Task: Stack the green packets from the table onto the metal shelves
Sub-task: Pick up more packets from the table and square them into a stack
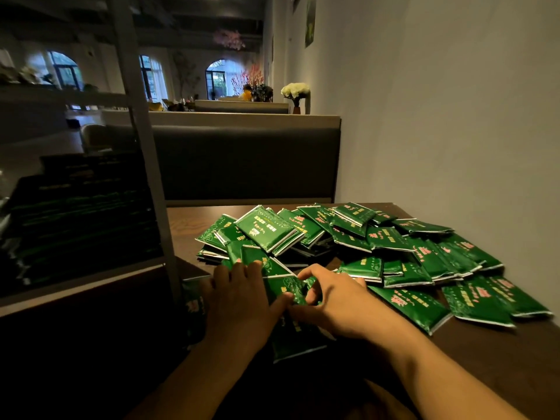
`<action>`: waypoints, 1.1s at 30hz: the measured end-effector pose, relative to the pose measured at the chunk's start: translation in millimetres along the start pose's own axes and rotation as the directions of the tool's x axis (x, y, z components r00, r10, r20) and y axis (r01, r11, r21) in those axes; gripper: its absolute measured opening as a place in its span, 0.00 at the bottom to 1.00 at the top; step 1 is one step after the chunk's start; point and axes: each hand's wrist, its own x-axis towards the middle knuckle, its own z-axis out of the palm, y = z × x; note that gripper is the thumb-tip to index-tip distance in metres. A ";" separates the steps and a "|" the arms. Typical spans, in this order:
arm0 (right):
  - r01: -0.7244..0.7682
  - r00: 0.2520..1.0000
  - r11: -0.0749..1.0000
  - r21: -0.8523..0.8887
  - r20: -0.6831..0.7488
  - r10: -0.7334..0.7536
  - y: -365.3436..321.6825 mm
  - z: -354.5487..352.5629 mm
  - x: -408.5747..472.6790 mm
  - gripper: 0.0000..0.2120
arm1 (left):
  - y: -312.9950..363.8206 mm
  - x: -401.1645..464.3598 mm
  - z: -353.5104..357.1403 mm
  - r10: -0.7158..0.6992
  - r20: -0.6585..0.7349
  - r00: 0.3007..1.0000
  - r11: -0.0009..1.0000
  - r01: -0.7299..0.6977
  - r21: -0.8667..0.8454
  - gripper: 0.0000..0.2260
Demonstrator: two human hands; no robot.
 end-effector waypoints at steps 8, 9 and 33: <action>0.057 0.997 0.944 0.326 -0.071 -0.036 -1.3 6.0 4.2 0.27 | -3.4 1.3 -0.3 -0.017 -0.091 0.996 0.894 -0.025 -0.448 0.25; 0.071 0.994 0.940 0.335 -0.097 -0.040 -1.0 6.9 4.8 0.26 | -2.5 0.6 -1.2 -0.014 -0.113 0.994 0.862 -0.045 -0.504 0.22; 0.444 0.748 0.465 0.766 -0.603 0.279 0.3 -12.9 4.7 0.04 | -4.0 -4.2 -15.3 -0.309 -0.214 0.927 0.077 -0.199 -0.977 0.11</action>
